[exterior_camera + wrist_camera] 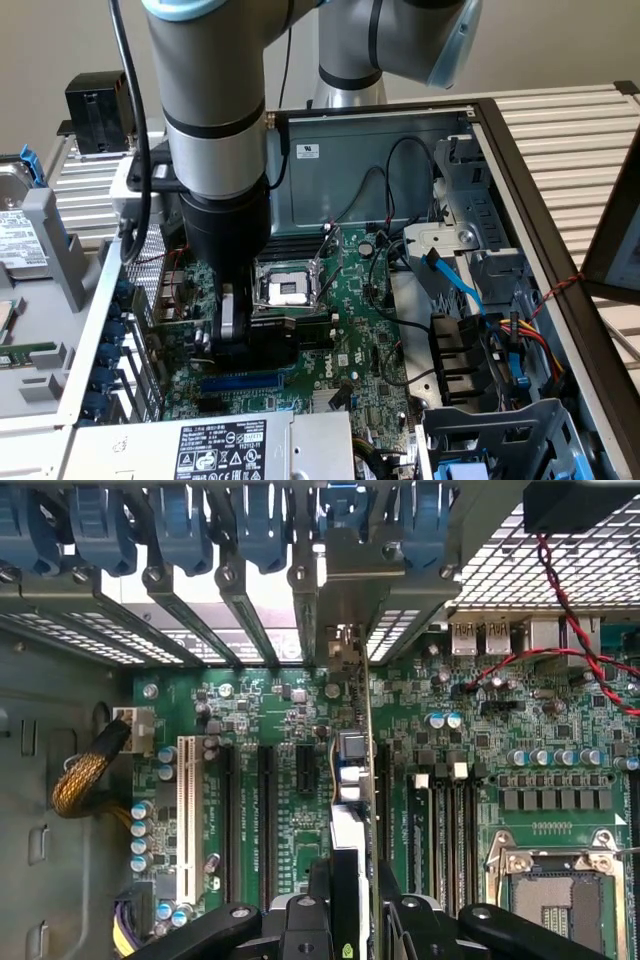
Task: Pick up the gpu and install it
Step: 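Insert the gpu into the slot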
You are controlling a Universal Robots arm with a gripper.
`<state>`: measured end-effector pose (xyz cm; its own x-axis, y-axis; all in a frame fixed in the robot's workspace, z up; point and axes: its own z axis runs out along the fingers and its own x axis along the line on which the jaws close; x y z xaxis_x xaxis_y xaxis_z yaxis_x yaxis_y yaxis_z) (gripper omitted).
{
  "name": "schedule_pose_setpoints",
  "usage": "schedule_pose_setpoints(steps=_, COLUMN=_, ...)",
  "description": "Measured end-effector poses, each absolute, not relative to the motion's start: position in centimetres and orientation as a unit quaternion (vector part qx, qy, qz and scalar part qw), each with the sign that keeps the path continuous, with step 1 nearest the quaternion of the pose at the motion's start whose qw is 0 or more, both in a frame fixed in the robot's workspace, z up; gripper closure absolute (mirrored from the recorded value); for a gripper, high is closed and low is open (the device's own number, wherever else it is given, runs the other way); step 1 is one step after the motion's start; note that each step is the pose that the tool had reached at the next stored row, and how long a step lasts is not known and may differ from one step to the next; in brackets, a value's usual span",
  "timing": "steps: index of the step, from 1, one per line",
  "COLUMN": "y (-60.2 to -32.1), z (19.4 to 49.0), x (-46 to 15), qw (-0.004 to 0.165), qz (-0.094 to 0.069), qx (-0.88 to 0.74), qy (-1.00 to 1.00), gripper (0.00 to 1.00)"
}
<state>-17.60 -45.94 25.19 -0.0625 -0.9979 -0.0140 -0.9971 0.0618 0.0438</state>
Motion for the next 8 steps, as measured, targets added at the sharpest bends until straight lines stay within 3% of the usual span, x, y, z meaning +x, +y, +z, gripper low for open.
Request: schedule_pose_setpoints(steps=8, y=-46.02, z=25.09, x=-17.53, qw=0.008, qz=-0.023, qx=0.679, qy=-0.734, gripper=0.73)
